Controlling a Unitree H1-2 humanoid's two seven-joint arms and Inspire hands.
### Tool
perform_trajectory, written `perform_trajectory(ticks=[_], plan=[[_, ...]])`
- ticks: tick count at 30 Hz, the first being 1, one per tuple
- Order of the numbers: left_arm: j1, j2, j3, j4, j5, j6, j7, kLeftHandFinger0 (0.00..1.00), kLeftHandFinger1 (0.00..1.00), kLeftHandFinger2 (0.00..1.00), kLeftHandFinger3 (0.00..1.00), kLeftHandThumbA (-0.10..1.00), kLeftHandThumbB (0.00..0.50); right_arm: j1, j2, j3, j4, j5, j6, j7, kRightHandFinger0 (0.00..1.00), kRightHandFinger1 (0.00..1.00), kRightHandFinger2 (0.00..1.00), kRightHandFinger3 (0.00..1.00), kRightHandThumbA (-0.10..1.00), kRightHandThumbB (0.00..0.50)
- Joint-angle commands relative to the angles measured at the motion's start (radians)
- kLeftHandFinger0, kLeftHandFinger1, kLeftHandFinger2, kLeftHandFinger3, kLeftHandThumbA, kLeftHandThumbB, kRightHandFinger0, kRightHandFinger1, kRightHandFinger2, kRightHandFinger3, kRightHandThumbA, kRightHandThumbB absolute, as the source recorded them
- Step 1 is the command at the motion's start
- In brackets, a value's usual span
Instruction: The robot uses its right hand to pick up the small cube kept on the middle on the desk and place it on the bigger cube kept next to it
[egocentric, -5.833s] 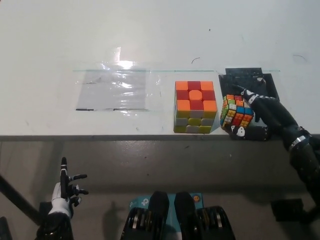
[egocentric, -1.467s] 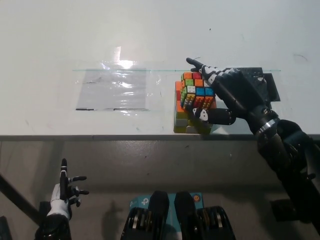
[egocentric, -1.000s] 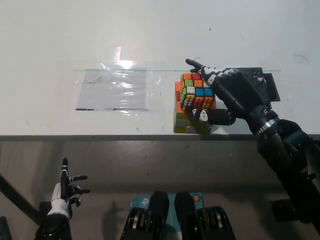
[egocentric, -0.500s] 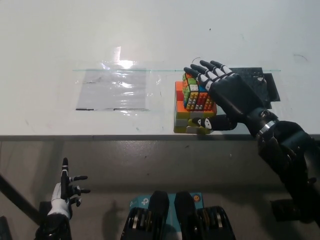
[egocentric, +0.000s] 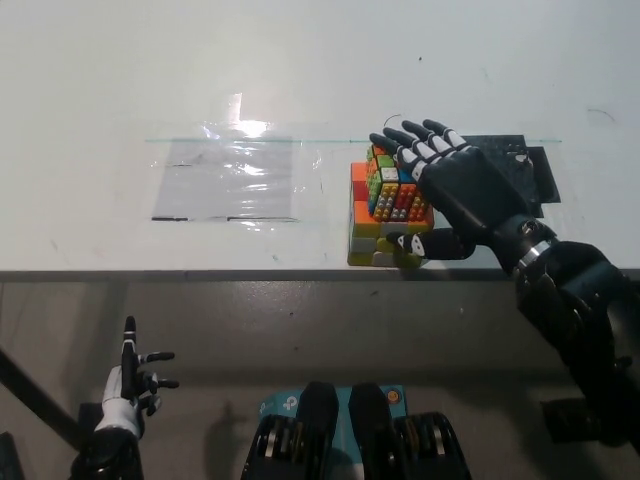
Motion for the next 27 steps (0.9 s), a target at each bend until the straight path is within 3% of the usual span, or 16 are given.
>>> perform_trajectory(ticks=[1,8,11,17,22,27], plan=[[-0.010,0.017,-0.001,-0.012,0.001,-0.031,0.014,0.02,0.34,0.04,0.01,1.00,0.500,-0.011,-0.005,-0.022,-0.057,0.008,-0.004,-0.014,1.00,1.00,1.00,1.00,0.76,0.391],[0.004,0.014,-0.005,-0.013,0.004,-0.051,0.002,0.02,0.34,0.06,0.00,1.00,0.500,-0.006,-0.005,-0.048,-0.124,0.004,-0.030,-0.056,1.00,1.00,1.00,1.00,0.91,0.500],[0.009,0.013,-0.011,-0.009,0.008,-0.049,0.007,0.00,0.26,0.00,0.00,1.00,0.500,-0.023,0.003,-0.083,-0.211,0.049,-0.023,-0.032,1.00,1.00,1.00,1.00,0.93,0.500],[0.021,0.009,-0.014,-0.013,0.010,-0.055,0.015,0.00,0.22,0.00,0.00,1.00,0.500,-0.037,0.023,-0.107,-0.307,0.082,-0.023,-0.002,1.00,1.00,1.00,1.00,0.92,0.500],[0.024,0.008,-0.003,-0.010,-0.001,-0.043,0.024,0.00,0.11,0.00,0.00,1.00,0.500,-0.016,0.016,-0.124,-0.397,0.112,-0.005,0.036,1.00,1.00,1.00,1.00,0.88,0.500],[0.023,0.010,-0.008,-0.011,0.005,-0.040,0.029,0.00,0.16,0.02,0.00,1.00,0.500,0.052,0.005,-0.177,-0.492,0.141,0.036,0.051,1.00,1.00,1.00,1.00,0.84,0.500]])
